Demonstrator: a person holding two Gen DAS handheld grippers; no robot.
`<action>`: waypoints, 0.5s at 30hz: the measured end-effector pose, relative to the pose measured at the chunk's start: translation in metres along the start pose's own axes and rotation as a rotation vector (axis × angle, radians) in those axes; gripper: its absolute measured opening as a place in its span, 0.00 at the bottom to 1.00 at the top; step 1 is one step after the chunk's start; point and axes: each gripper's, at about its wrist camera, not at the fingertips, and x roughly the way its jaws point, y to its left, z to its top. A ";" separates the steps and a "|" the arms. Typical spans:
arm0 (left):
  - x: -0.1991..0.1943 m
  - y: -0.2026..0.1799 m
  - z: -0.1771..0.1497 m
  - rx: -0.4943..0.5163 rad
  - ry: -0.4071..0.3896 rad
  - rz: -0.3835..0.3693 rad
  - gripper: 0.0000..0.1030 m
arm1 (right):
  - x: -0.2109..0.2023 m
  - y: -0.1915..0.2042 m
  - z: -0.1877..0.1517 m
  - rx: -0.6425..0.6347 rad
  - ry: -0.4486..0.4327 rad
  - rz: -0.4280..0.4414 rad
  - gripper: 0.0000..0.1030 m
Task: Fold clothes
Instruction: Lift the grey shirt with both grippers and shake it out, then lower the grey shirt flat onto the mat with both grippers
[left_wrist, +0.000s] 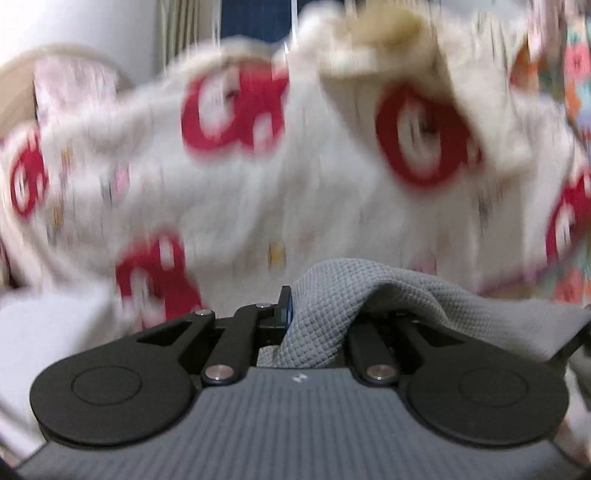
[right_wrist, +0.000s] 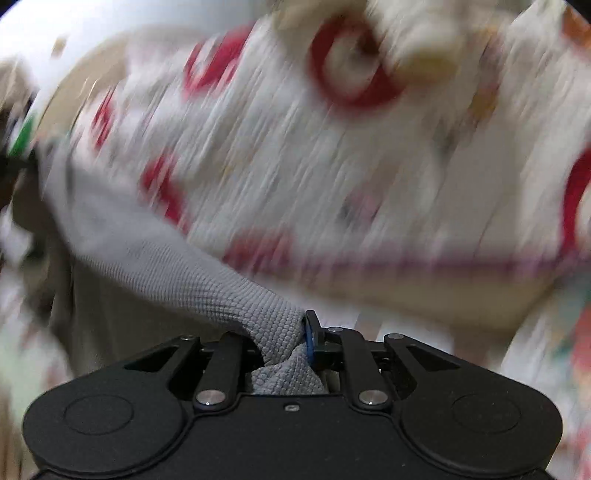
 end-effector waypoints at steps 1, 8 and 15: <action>-0.003 0.000 0.016 -0.005 -0.060 0.009 0.09 | -0.005 -0.003 0.023 -0.002 -0.075 -0.025 0.14; -0.034 0.005 0.047 0.011 -0.194 0.028 0.10 | -0.051 0.021 0.092 -0.183 -0.332 -0.133 0.15; -0.010 0.015 -0.122 -0.051 0.201 -0.026 0.15 | -0.027 0.000 -0.052 0.022 0.087 -0.028 0.32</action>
